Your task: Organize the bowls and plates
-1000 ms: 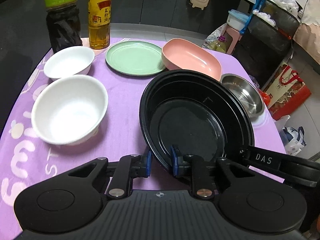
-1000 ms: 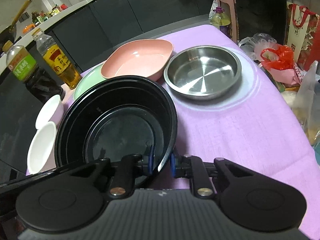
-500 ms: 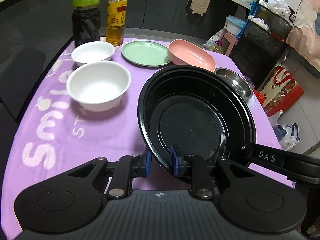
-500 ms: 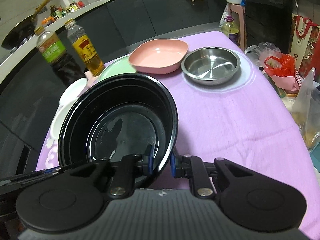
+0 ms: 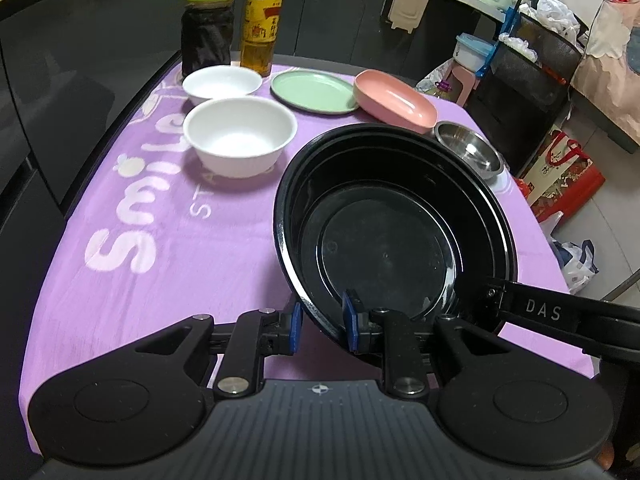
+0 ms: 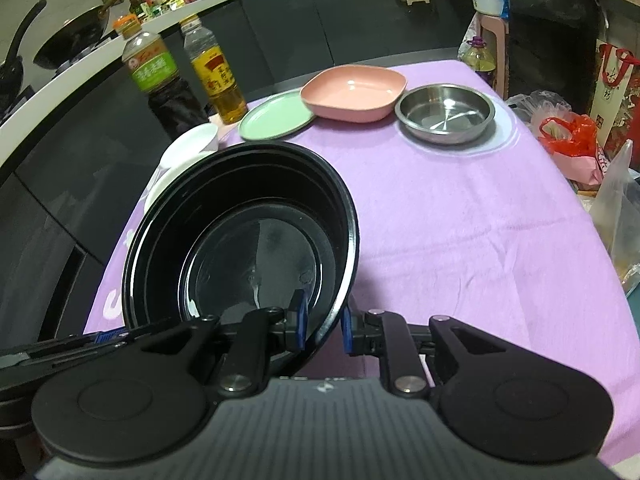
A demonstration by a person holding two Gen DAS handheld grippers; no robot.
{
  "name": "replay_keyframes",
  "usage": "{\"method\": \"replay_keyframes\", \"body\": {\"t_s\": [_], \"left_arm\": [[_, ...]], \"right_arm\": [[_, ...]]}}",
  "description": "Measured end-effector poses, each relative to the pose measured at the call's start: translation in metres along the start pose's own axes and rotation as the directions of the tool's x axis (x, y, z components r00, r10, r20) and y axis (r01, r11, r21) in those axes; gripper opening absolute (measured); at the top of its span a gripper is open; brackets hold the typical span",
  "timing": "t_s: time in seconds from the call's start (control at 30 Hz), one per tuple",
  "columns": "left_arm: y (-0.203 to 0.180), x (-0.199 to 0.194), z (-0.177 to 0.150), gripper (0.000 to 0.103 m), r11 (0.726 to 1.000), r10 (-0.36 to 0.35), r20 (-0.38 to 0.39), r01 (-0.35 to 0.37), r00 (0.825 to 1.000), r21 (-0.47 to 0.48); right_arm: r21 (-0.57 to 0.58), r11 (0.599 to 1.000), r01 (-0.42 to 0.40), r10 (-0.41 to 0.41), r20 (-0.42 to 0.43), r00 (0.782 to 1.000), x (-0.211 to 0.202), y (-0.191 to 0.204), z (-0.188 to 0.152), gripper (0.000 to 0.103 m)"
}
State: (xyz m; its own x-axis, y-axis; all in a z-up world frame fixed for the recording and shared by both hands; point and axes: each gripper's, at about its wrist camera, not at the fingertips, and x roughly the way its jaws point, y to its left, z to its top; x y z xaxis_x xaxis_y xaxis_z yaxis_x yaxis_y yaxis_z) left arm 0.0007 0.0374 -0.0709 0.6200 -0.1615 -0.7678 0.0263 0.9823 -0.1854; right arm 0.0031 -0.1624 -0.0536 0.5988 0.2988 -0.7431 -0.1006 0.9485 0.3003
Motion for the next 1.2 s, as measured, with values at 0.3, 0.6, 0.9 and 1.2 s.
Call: {"method": "replay_keyframes", "body": {"t_s": [0.3, 0.6, 0.9, 1.2], "left_arm": [[0.006, 0.006, -0.008, 0.021, 1.0, -0.004, -0.036, 0.003, 0.999, -0.009], [0.006, 0.012, -0.006, 0.022, 1.0, -0.016, -0.061, 0.016, 0.998, -0.013], [0.016, 0.013, -0.006, 0.022, 0.999, -0.014, -0.094, 0.011, 0.995, -0.032], [0.032, -0.001, -0.004, 0.023, 0.996, -0.045, -0.077, 0.038, 0.996, -0.084]], "right_arm": [[-0.002, 1.0, 0.008, -0.008, -0.05, 0.999, 0.008, 0.005, -0.011, 0.019], [0.004, 1.0, 0.013, -0.013, -0.055, 0.998, 0.01, 0.003, -0.011, 0.019], [0.019, 1.0, 0.011, -0.01, -0.079, 0.997, 0.013, -0.004, -0.01, 0.025], [0.052, 0.998, 0.023, -0.02, -0.062, 0.998, 0.009, -0.017, -0.007, 0.043]]}}
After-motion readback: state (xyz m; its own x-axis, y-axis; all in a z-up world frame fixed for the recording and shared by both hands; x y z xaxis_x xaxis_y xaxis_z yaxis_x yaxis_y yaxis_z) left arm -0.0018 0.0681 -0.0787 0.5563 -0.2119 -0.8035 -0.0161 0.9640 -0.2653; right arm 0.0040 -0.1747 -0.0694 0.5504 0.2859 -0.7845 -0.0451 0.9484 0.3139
